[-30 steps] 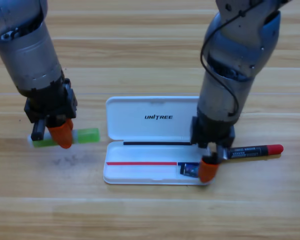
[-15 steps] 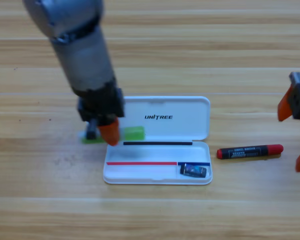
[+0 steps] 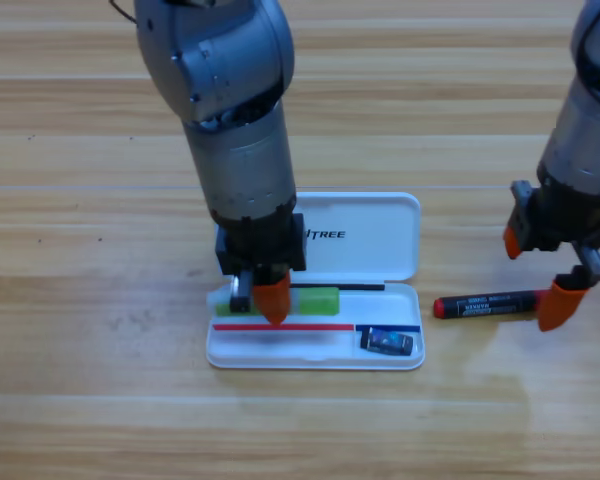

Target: Clean up eraser and pencils

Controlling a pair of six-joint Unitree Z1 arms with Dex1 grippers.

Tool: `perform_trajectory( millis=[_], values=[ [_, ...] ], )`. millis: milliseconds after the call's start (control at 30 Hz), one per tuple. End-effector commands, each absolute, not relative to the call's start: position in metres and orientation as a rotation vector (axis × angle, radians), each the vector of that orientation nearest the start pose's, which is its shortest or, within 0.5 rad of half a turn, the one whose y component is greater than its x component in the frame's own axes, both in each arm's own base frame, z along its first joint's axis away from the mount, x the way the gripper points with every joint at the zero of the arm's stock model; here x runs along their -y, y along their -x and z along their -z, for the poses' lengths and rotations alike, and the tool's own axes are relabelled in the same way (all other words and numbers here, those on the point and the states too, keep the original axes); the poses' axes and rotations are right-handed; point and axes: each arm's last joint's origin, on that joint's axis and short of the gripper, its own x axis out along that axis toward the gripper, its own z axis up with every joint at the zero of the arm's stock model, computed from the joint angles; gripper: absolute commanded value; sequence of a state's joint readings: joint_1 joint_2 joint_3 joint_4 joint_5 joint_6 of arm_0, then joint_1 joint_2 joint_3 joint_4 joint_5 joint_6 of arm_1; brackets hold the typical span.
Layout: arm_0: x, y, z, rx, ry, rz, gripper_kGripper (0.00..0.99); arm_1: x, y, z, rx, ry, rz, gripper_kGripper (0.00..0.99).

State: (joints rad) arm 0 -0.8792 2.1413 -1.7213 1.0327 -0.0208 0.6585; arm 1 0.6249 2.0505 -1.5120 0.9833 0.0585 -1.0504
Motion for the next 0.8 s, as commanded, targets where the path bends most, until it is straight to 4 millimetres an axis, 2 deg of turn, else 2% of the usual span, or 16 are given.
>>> perform_trajectory(
  millis=[33, 133, 200, 333, 433, 633, 800],
  values=[
    [0.340, -0.267, -0.217, -1.166, -1.153, 1.216, 0.000, -0.231, -0.335, -0.200, -1.132, 1.218, -1.340, 0.923],
    [0.341, -0.267, -0.216, -1.168, -1.152, 1.217, 0.000, -0.233, -0.338, -0.195, -1.133, 1.222, -1.346, 0.913],
    [0.341, -0.267, -0.214, -1.176, -1.153, 1.217, 0.000, -0.235, -0.340, -0.192, -1.134, 1.225, -1.354, 0.868],
    [0.340, -0.267, -0.209, -1.192, -1.158, 1.219, 0.000, -0.241, -0.340, -0.183, -1.145, 1.234, -1.370, 0.862],
    [0.341, -0.267, -0.204, -1.204, -1.160, 1.221, 0.000, -0.245, -0.338, -0.176, -1.161, 1.238, -1.386, 0.815],
    [0.344, -0.270, -0.198, -1.207, -1.165, 1.225, 0.000, -0.252, -0.338, -0.160, -1.179, 1.246, -1.407, 0.805],
    [0.345, -0.271, -0.197, -1.206, -1.165, 1.227, 0.000, -0.258, -0.334, -0.152, -1.191, 1.251, -1.431, 0.459]
  ],
)
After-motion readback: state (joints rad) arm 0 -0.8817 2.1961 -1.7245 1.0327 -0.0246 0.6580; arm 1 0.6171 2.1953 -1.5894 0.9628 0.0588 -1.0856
